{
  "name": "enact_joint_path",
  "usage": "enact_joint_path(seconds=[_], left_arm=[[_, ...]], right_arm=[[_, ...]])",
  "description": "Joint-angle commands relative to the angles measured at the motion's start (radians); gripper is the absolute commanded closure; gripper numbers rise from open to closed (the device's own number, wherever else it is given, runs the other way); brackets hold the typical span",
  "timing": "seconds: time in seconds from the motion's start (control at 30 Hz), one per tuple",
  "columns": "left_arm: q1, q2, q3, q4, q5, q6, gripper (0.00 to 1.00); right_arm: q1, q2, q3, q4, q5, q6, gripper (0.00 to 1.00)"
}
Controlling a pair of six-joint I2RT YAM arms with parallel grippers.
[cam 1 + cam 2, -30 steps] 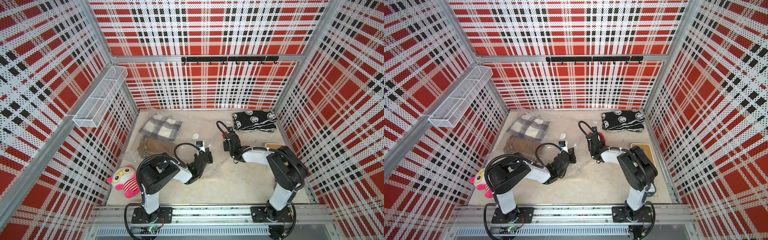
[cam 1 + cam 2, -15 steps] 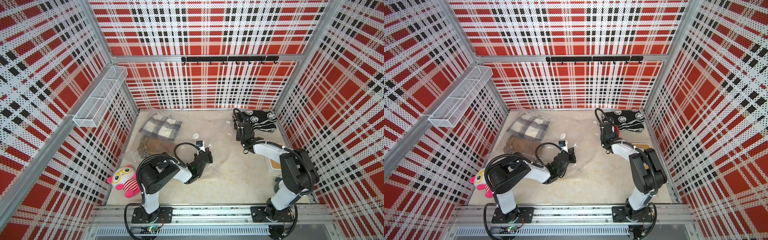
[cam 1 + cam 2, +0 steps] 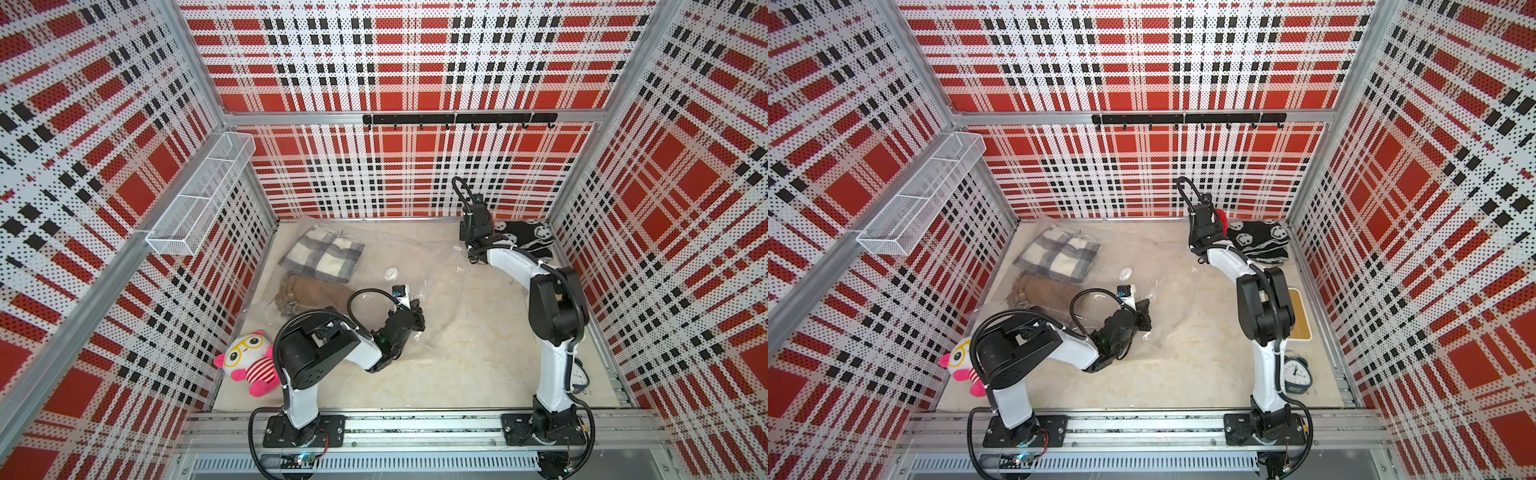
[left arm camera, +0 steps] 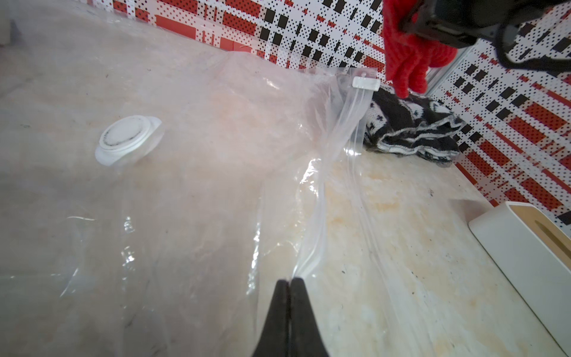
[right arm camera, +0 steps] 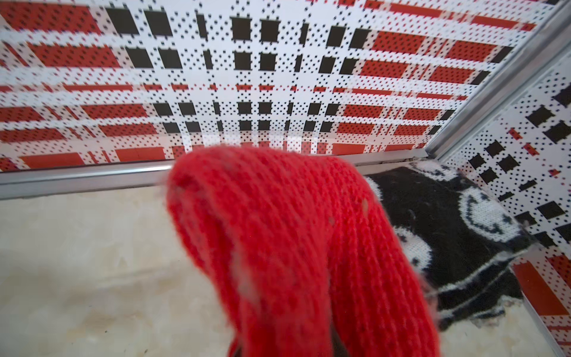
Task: Take the scarf out of the vacuum bag
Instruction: Place the scarf at the center of the board.
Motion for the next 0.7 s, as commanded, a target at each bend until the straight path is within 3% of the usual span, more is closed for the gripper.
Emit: enact_joint_path(seconds=[0.0,0.4,0.67], left_arm=[[-0.016,-0.027,-0.02,0.026,0.044,0.002,1.0],[-0.048,-0.014,0.01,-0.016,0.022,0.007,1.0],[-0.065,-0.05,-0.003,-0.031,-0.022,0.015,1.0]], right_arm=[[-0.002,0.102,0.119,-0.081,-0.026,-0.055,0.88],[0.008,0.339,0.39,-0.235,-0.232,-0.055,0.87],[0.025,0.394,0.434,-0.266,-0.311,-0.042,0.83]])
